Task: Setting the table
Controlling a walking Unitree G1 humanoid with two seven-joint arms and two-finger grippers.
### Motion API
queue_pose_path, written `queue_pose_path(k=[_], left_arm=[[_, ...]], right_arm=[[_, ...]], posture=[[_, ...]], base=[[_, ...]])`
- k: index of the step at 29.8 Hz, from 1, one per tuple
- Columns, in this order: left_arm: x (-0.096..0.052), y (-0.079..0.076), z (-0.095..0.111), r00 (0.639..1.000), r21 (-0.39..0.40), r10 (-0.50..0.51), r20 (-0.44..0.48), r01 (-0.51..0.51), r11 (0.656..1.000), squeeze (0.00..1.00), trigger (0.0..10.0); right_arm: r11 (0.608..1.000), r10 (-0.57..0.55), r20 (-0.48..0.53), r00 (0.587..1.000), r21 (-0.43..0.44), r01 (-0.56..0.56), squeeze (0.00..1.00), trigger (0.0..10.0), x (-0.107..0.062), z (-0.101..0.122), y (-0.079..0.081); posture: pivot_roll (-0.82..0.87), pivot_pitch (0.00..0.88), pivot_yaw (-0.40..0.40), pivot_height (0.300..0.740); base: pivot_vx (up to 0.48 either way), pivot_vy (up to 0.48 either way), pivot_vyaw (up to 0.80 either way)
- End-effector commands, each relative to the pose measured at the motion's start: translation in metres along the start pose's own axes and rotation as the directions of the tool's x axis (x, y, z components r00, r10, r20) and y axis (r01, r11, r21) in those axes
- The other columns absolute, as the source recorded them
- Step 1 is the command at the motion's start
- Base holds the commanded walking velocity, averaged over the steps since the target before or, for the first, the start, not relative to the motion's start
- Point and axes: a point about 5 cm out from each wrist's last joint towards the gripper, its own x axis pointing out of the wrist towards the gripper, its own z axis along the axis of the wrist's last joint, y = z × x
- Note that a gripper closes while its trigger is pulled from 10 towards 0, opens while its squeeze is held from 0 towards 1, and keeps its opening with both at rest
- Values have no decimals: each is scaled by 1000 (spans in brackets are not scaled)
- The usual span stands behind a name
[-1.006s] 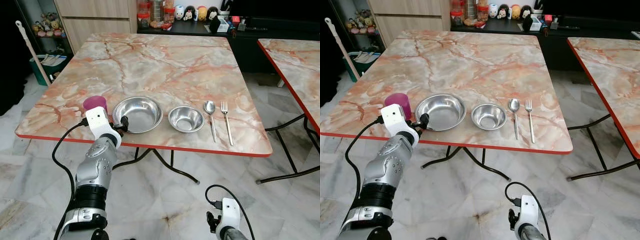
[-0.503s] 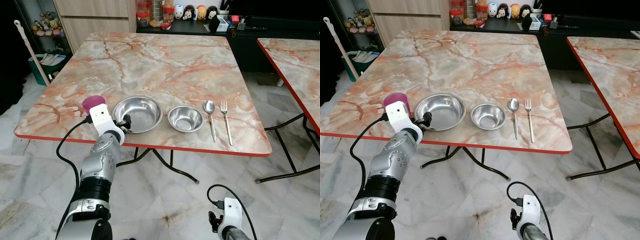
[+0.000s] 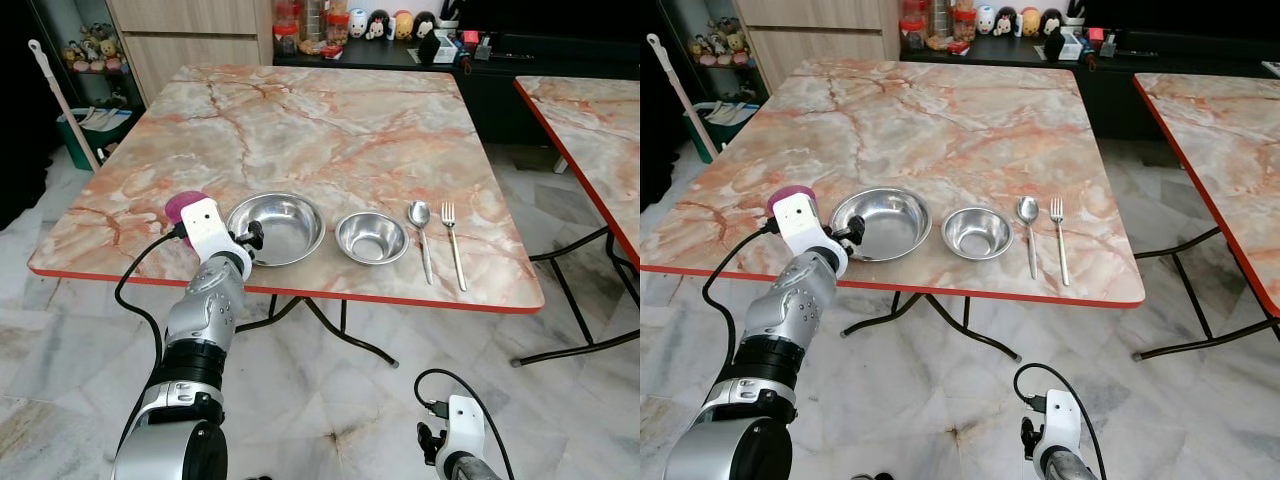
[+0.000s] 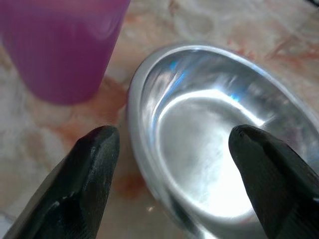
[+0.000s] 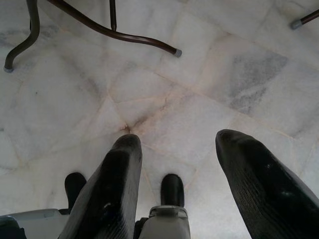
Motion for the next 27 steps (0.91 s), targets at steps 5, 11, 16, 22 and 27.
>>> queue_pose_path(k=[5,11,16,22,27], left_arm=[[4,1,2,999,-5,34,6,-34,999,0,10000],[5,2,-4,999,-1,39,-12,-39,999,0,10000],[6,0,-10,999,-3,18,-44,-18,1000,0,10000],[7,1,-10,998,-6,27,-49,-27,1000,0,10000],[8,3,-9,998,-14,41,-45,-42,999,0,0]], right_arm=[[1000,-13,-4,1000,15,14,0,10000,0,-1,-4],[1000,-14,-6,1000,13,14,0,10000,0,-1,-4],[1000,-14,-5,1000,12,14,0,10000,0,-1,-5],[1000,-7,-5,1000,7,7,0,10000,0,0,-3],[1000,-3,-4,1000,6,3,0,10000,0,1,-2]], posture=[[44,91,-23,740],[44,90,-25,740],[45,91,-26,740],[57,91,-29,740],[54,88,-28,740]], base=[[0,0,0],[0,0,0],[0,0,0],[0,0,0],[0,0,0]])
